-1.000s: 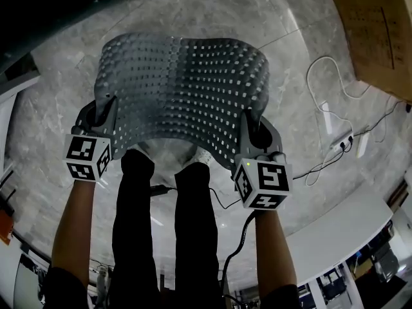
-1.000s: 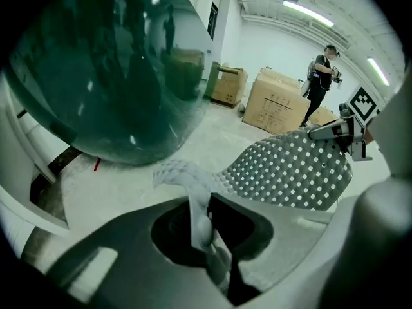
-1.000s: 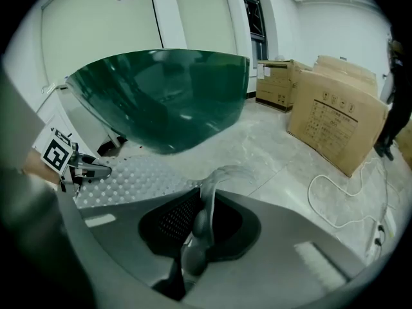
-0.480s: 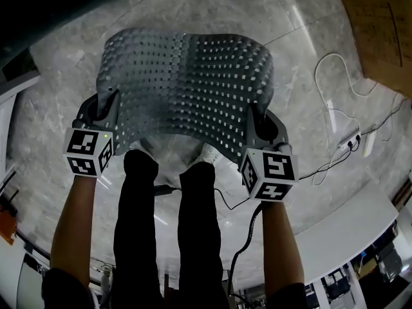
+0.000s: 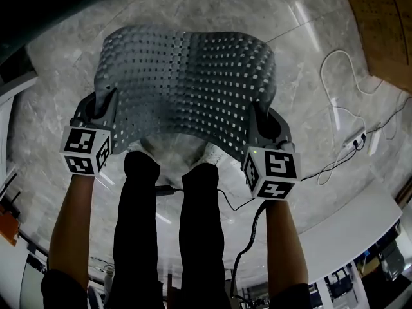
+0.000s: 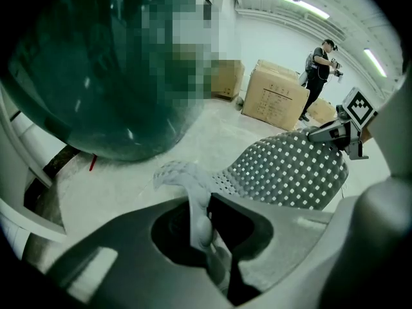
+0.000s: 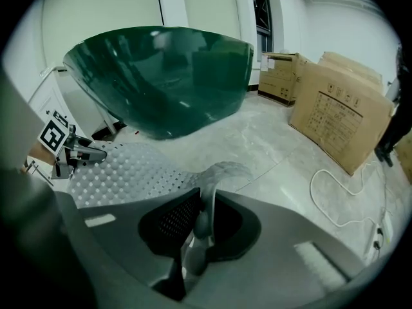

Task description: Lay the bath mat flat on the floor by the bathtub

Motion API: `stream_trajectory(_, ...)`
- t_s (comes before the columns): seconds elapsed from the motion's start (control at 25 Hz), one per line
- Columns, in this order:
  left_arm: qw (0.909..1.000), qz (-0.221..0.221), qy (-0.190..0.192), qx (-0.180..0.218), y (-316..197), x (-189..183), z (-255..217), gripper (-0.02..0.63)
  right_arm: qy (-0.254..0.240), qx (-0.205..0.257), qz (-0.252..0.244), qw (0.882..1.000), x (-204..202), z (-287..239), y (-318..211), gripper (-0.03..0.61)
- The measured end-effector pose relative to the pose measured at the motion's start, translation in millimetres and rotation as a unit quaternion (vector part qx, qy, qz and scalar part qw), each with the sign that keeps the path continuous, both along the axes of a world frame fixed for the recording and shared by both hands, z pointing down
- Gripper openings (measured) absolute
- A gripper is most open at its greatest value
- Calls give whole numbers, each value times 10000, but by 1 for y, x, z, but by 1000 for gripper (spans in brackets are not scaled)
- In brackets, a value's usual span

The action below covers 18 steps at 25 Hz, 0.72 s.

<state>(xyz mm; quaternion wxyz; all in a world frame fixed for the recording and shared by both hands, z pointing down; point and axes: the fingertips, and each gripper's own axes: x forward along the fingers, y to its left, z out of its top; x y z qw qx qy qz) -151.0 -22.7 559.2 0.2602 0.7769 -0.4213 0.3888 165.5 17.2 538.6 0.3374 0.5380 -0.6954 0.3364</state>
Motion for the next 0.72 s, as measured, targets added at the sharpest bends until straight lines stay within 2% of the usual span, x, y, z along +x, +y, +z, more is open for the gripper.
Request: stream_trajectory(0.72,9999,54,-85,-28,-13,-4,26,31,169,-132,85,9997,23,30,-3,52)
